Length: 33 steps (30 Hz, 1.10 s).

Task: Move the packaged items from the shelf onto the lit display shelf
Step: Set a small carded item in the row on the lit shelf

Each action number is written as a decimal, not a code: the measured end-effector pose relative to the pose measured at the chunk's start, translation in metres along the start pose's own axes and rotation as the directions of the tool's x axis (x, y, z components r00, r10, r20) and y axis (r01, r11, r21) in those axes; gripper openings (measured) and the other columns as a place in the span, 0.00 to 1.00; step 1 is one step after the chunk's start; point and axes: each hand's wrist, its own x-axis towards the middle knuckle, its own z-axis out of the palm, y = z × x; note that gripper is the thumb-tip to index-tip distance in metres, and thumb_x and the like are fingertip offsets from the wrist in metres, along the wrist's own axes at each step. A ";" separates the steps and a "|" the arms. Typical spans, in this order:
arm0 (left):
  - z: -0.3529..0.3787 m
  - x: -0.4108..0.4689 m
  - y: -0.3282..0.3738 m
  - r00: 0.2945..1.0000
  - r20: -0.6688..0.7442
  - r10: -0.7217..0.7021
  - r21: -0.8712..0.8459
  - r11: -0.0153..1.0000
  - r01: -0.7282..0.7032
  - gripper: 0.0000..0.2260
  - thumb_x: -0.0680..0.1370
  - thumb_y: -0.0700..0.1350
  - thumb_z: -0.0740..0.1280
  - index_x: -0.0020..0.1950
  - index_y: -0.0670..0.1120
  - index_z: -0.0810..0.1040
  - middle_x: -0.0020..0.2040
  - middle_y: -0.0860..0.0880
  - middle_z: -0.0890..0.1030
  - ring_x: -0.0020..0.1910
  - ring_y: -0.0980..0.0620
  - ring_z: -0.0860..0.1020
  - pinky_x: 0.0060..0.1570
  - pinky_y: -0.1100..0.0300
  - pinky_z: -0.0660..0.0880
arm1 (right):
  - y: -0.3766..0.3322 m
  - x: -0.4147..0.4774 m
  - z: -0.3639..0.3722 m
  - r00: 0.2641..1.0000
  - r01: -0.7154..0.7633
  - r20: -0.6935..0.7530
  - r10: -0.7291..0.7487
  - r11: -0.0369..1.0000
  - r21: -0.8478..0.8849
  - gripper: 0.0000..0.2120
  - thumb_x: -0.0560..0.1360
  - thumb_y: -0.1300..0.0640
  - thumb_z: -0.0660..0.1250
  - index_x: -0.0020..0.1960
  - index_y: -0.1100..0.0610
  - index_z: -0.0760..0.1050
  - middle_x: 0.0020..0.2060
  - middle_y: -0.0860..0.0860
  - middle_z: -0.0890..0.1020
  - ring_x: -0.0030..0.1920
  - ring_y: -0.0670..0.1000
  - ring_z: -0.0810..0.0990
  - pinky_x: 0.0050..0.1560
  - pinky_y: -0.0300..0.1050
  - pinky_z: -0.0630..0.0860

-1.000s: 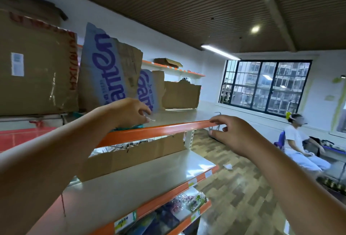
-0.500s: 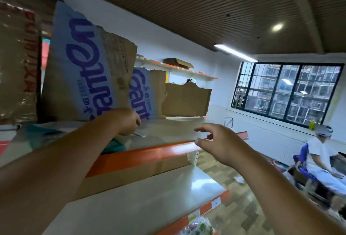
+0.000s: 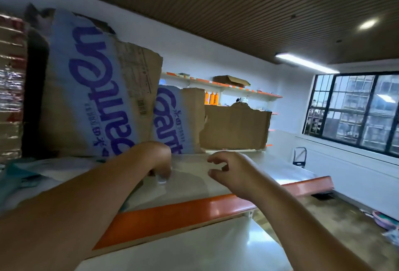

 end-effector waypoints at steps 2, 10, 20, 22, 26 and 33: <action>-0.003 0.016 0.005 0.998 0.064 0.012 0.013 1.000 -0.012 0.10 0.75 0.48 0.72 0.55 0.50 0.83 0.52 0.49 0.83 0.51 0.49 0.83 0.55 0.53 0.80 | 0.016 0.026 0.002 0.999 0.033 0.013 -0.033 0.999 0.009 0.17 0.75 0.46 0.72 0.63 0.44 0.78 0.58 0.42 0.79 0.51 0.45 0.80 0.51 0.43 0.78; -0.020 0.048 0.028 0.984 0.176 0.029 0.071 0.997 -0.042 0.08 0.76 0.49 0.75 0.51 0.49 0.81 0.48 0.47 0.83 0.44 0.49 0.81 0.43 0.56 0.78 | 0.063 0.123 -0.006 0.947 0.167 0.283 -0.149 0.985 -0.040 0.19 0.76 0.46 0.71 0.66 0.49 0.77 0.59 0.46 0.81 0.55 0.47 0.80 0.50 0.41 0.76; -0.008 0.050 0.012 0.992 -0.121 0.046 -0.295 0.952 -0.080 0.04 0.77 0.46 0.70 0.46 0.56 0.80 0.44 0.55 0.82 0.43 0.57 0.80 0.49 0.53 0.81 | 0.058 0.213 0.003 0.841 0.399 0.413 -0.350 0.916 -0.035 0.14 0.77 0.46 0.70 0.60 0.50 0.80 0.53 0.47 0.82 0.51 0.46 0.80 0.57 0.46 0.77; -0.008 0.049 0.004 0.983 -0.182 0.013 -0.379 0.922 -0.083 0.07 0.78 0.44 0.69 0.46 0.57 0.79 0.45 0.55 0.83 0.44 0.56 0.82 0.50 0.50 0.82 | 0.056 0.216 0.003 0.835 0.410 0.373 -0.404 0.910 0.066 0.16 0.77 0.43 0.70 0.61 0.50 0.79 0.52 0.44 0.81 0.51 0.42 0.79 0.52 0.40 0.76; -0.006 0.048 -0.003 0.980 -0.198 -0.030 -0.515 0.853 -0.078 0.08 0.80 0.40 0.68 0.48 0.54 0.80 0.46 0.53 0.85 0.45 0.54 0.84 0.48 0.51 0.83 | 0.062 0.212 0.014 0.813 0.391 0.418 -0.404 0.912 0.121 0.22 0.75 0.48 0.74 0.67 0.48 0.76 0.54 0.41 0.82 0.52 0.40 0.81 0.56 0.41 0.79; -0.005 0.049 -0.002 0.960 -0.260 -0.105 -0.612 0.787 -0.080 0.09 0.82 0.39 0.64 0.48 0.51 0.80 0.44 0.48 0.84 0.39 0.54 0.79 0.40 0.60 0.77 | 0.060 0.197 0.017 0.783 0.450 0.418 -0.462 0.883 0.132 0.25 0.67 0.48 0.80 0.61 0.42 0.76 0.49 0.42 0.83 0.47 0.42 0.82 0.52 0.47 0.81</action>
